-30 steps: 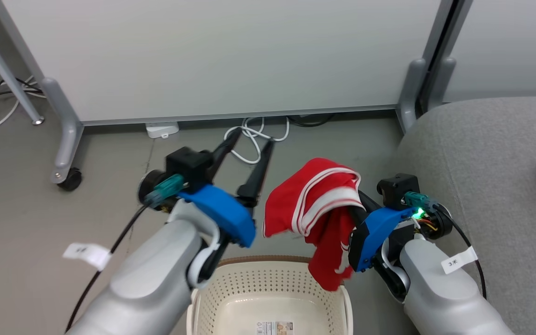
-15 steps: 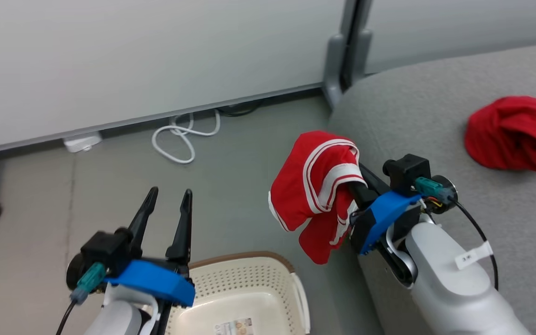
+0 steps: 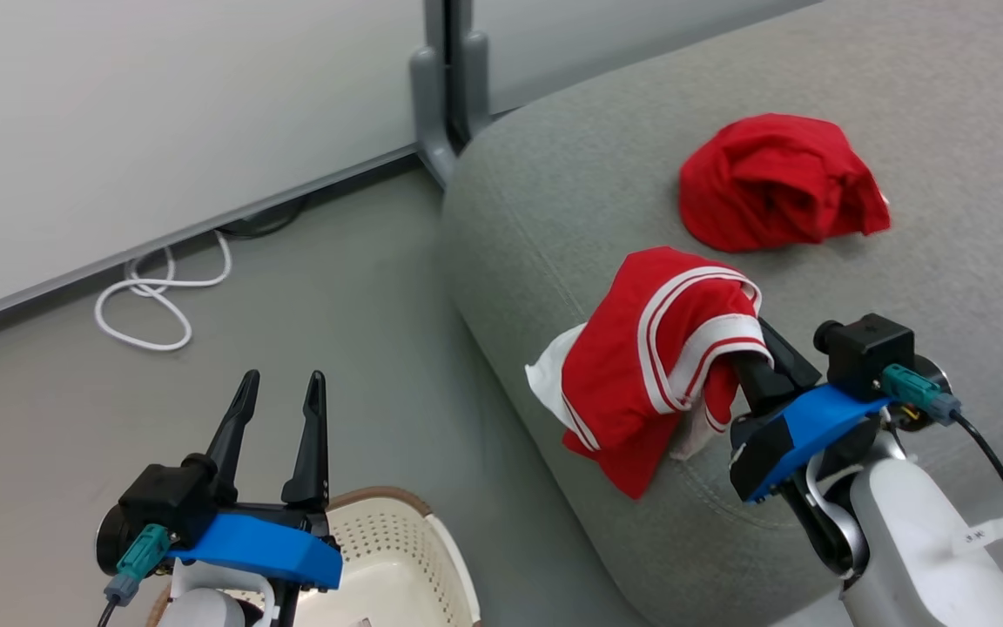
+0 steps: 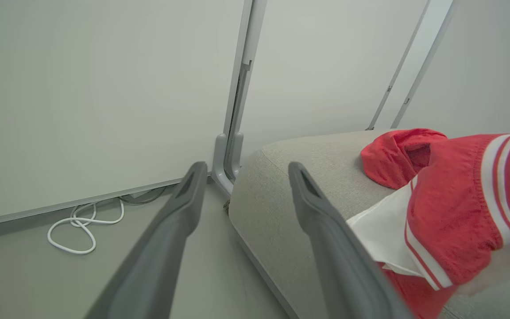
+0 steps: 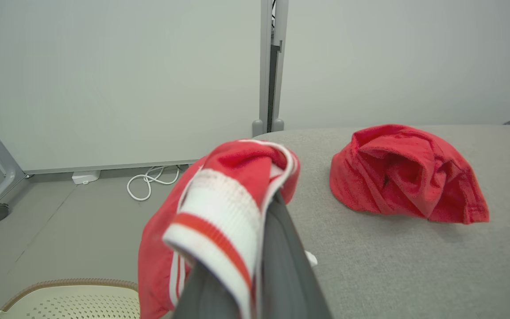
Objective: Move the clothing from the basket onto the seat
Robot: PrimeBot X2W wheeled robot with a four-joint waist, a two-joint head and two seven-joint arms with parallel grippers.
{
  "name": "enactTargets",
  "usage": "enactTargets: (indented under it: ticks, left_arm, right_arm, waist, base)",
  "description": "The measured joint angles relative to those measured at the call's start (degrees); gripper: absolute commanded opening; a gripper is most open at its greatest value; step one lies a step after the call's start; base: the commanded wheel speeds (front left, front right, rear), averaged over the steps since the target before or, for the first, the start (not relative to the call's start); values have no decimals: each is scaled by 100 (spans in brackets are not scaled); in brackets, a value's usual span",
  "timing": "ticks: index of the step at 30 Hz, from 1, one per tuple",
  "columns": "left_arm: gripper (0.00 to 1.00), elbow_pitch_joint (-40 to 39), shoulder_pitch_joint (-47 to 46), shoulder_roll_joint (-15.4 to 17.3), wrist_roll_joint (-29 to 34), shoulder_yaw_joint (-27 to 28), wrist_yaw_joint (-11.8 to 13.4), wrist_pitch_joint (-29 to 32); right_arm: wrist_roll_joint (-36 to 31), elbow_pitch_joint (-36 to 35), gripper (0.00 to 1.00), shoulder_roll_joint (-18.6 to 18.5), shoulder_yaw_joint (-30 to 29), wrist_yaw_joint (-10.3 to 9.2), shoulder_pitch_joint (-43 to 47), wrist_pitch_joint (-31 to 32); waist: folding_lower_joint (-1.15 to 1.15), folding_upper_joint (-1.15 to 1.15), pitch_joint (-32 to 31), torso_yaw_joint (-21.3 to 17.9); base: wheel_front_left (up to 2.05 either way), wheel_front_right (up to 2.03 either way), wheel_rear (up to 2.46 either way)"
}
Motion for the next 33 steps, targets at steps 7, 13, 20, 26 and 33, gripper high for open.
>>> enactTargets:
  ticks: [7, 13, 20, 26, 33]
  left_arm:
    - [100, 131, -1, -63, 183, 169, -143, 0]
    - [100, 275, -70, -57, 282, 192, -201, 0]
    - [100, 236, -421, 129, 449, 110, -252, 57]
    - [100, -105, -809, 366, 573, 46, -280, 263]
    - [100, -875, -1156, 802, 713, 132, -283, 615]
  right_arm:
    - [-235, -684, 0, 143, -312, 0, 404, 316]
    - [-408, -911, 0, 172, -374, 0, 352, 464]
    - [42, -989, 0, -30, -862, 1, -631, 725]
    - [3, -1074, 0, -654, -1438, 0, -1903, 999]
    - [133, -832, 0, -1272, -2704, 0, -3493, 1149]
  waist:
    - [0, 0, 111, -409]
    - [0, 0, 343, -499]
    - [0, -1, 904, -503]
    - [1, -1, 1658, -470]
    - [2, 0, 2710, -449]
  base:
    - [0, 0, 0]
    - [0, 0, 0]
    - [0, 0, 0]
    - [0, 0, 0]
    - [0, 0, 0]
